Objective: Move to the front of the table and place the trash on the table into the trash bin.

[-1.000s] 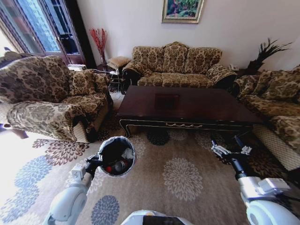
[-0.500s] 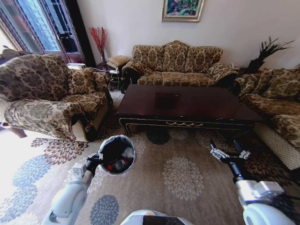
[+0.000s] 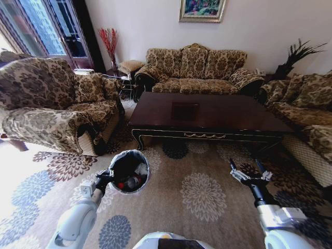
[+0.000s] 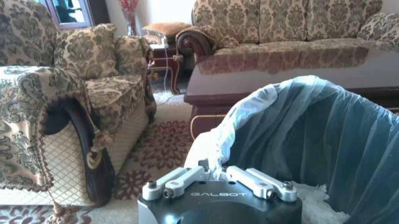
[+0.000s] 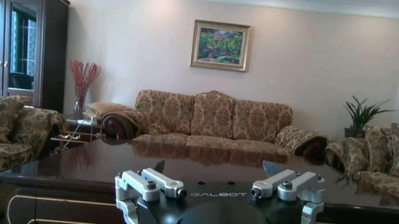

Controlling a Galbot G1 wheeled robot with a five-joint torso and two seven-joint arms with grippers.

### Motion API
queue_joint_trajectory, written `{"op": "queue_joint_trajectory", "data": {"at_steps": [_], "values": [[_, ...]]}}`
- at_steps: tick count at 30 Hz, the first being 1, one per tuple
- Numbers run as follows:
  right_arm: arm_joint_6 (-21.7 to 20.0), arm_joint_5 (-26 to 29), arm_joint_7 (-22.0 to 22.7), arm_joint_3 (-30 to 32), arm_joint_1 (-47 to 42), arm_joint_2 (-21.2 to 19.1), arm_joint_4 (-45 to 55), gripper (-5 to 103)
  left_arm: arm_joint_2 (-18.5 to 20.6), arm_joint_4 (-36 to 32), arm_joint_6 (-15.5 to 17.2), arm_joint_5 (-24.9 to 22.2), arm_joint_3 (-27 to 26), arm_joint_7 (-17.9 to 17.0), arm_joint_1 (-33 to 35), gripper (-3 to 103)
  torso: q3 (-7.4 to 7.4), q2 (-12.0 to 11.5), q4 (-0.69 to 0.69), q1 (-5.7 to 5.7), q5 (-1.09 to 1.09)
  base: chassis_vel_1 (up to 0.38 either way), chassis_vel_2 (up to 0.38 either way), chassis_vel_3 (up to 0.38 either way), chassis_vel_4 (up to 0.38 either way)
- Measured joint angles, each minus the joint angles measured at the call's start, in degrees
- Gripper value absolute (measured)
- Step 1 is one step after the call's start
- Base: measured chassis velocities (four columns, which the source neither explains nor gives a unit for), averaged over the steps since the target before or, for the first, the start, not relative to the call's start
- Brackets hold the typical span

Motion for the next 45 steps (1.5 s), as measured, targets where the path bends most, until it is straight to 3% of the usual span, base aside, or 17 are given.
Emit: {"op": "queue_joint_trajectory", "data": {"at_steps": [26, 30, 38, 45], "values": [[0.06, -0.17, 0.24, -0.04, 0.0, 0.01, -0.01, 100, -0.62, 1.03, -0.49, 0.39, -0.11, 1.92, 1.12, 0, -3.66, -6.34, 0.0, -2.68, 0.0, 0.0, 0.0, 0.0, 0.0], [0.06, -0.16, 0.25, -0.03, 0.01, 0.01, 0.0, 100, -0.13, 1.2, 0.69, -0.28, -0.25, 2.51, 0.95, 0, -4.12, -7.18, 0.0, -3.07, -0.01, 0.0, 0.0, 0.0, 0.0], [0.03, -0.14, 0.28, -0.03, 0.01, 0.01, 0.02, 100, 2.36, 1.34, 6.15, -2.73, -0.6, 6.77, -0.35, 0, -5.27, -9.18, 0.0, -3.9, 0.0, 0.0, 0.0, 0.0, 0.0], [0.0, -0.13, 0.28, -0.03, 0.01, 0.0, 0.04, 100, 4.85, -0.13, 12.67, -6.24, -0.63, 8.84, -3.5, 0, -6.29, -10.9, 0.0, -4.61, 0.0, 0.0, 0.0, 0.0, 0.0]]}}
